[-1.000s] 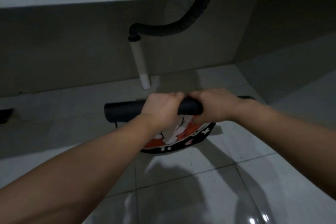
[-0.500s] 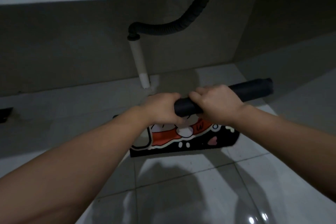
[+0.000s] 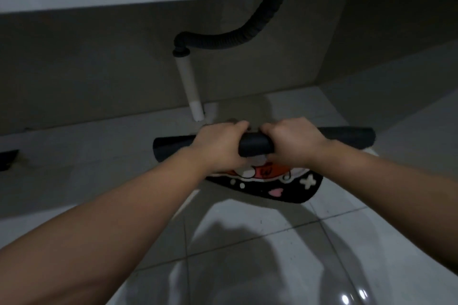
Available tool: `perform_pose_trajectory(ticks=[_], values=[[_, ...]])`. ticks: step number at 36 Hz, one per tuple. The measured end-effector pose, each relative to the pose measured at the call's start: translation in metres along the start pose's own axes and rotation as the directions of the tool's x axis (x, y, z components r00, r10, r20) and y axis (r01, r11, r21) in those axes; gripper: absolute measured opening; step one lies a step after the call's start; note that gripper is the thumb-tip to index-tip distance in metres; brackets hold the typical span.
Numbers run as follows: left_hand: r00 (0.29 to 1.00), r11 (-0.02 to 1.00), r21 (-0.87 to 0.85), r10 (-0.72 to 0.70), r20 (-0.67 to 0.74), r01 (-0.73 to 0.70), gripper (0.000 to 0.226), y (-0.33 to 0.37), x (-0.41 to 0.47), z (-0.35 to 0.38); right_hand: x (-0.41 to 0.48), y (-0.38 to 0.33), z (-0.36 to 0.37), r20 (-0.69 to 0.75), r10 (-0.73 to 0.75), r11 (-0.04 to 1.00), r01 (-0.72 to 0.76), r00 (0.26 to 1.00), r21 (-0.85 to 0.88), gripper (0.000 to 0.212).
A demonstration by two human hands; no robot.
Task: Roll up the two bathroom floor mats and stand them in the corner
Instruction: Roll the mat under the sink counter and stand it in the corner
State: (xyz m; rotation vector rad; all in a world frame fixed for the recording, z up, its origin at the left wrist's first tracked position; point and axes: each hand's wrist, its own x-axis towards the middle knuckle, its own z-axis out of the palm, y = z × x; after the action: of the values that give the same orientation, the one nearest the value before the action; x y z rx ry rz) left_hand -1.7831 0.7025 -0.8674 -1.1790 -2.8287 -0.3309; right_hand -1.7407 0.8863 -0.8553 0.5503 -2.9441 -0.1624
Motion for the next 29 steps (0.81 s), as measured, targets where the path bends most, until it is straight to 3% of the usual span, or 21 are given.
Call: perform_pose_trajectory(ticks=[3, 6, 9, 11, 14, 16, 18, 21, 25, 27, 29], values=[[0.973, 0.973, -0.177, -0.110, 0.204, 0.148, 0.067, -0.009, 0.002, -0.008, -0.007, -0.002, 0.002, -0.220, -0.149, 0.982, 0.118, 0.964, -0.146, 0.025], [0.971, 0.975, -0.162, -0.117, 0.207, 0.152, 0.040, -0.011, -0.001, -0.004, -0.007, -0.007, 0.002, -0.264, -0.187, 0.974, 0.144, 0.946, -0.173, 0.027], [0.992, 0.994, -0.060, -0.083, 0.095, 0.089, 0.026, -0.011, -0.006, 0.004, -0.004, -0.005, 0.005, -0.130, -0.158, 0.982, 0.142, 0.979, -0.126, 0.035], [0.999, 0.993, 0.118, 0.014, -0.035, -0.009, 0.029, -0.010, -0.010, 0.009, 0.001, 0.000, 0.004, 0.055, -0.136, 0.991, 0.136, 0.989, 0.006, 0.049], [0.976, 0.960, 0.271, 0.120, -0.182, -0.067, 0.034, -0.008, -0.013, 0.012, 0.005, 0.010, -0.002, 0.331, -0.073, 0.961, -0.023, 0.941, 0.276, 0.062], [0.967, 0.955, 0.289, 0.134, -0.218, -0.067, 0.035, -0.007, -0.013, 0.012, 0.004, 0.013, -0.002, 0.368, -0.030, 0.912, -0.125, 0.929, 0.391, 0.057], [0.971, 0.954, 0.293, 0.127, -0.202, -0.064, 0.039, -0.006, -0.011, 0.013, 0.003, 0.012, 0.002, 0.337, -0.002, 0.905, -0.142, 0.942, 0.402, 0.047], [0.990, 0.973, 0.225, 0.081, -0.116, -0.053, 0.046, -0.007, -0.006, 0.013, 0.000, 0.010, 0.005, 0.229, 0.019, 0.961, -0.081, 0.973, 0.263, 0.040], [0.990, 0.998, -0.021, -0.052, 0.127, 0.055, 0.058, -0.012, 0.000, 0.014, -0.007, 0.009, 0.014, -0.063, -0.178, 0.971, 0.165, 0.982, -0.175, 0.049], [0.979, 0.990, -0.102, -0.072, 0.191, 0.093, 0.058, -0.014, 0.001, 0.015, -0.009, 0.006, 0.016, -0.164, -0.234, 0.951, 0.190, 0.958, -0.243, 0.049], [0.984, 0.992, -0.082, -0.077, 0.159, 0.091, 0.050, -0.015, -0.002, 0.017, -0.010, 0.003, 0.020, -0.232, -0.248, 0.950, 0.190, 0.941, -0.248, 0.045]])
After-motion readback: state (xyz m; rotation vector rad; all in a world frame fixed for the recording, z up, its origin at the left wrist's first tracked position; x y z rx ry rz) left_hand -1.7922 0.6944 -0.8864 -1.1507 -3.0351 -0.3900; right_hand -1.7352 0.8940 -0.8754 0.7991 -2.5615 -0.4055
